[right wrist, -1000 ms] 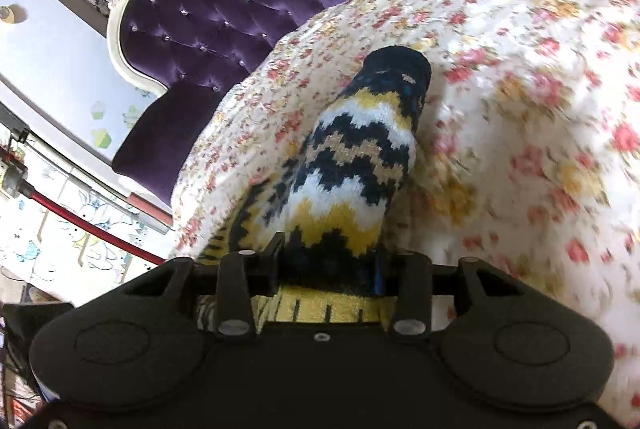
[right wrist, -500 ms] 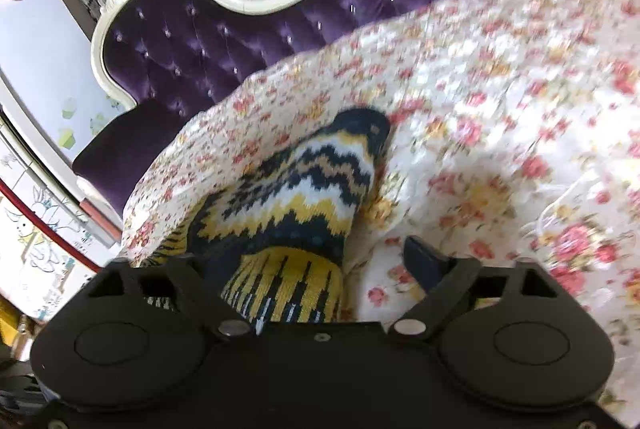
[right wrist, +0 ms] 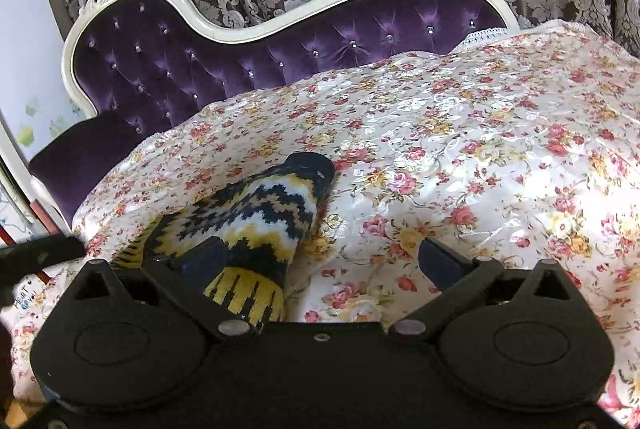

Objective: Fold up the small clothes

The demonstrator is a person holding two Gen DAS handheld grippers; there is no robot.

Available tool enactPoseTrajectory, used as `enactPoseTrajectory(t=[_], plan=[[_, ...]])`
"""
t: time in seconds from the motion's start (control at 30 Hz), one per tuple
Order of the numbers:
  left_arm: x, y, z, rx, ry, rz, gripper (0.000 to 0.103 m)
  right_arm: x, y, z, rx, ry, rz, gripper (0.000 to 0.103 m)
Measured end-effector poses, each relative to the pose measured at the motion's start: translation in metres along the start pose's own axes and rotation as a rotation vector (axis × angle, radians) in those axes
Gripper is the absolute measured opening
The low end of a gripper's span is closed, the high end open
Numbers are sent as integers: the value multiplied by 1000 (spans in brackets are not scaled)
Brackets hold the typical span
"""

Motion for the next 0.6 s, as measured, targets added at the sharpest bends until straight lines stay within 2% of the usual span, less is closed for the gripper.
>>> enactPoseTrajectory(t=[0.1,0.27,0.4,0.6], plan=[[24,6,15,-8,-45,49,91,4,-4,4,-21,17,-6,103],[50,44,47,-66,-88,190,92,14,-13,9,-50,42,-14,103],[42,65,56,-152,-50,176,94,30,-20,13,-93,93,-28,103],[34,74,56,-173,-64,146,95,62,-16,27,-166,173,-10,103]])
Point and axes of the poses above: each gripper's, at about its wrist camera, not at the fingertips, and x roughly the way its jaws point, z to its left, y to its underside, the point moved 8 cm from there along x, roughly the way its jaws point, and after that the axes turned 10 degrees about y, right-handed, at the moved point
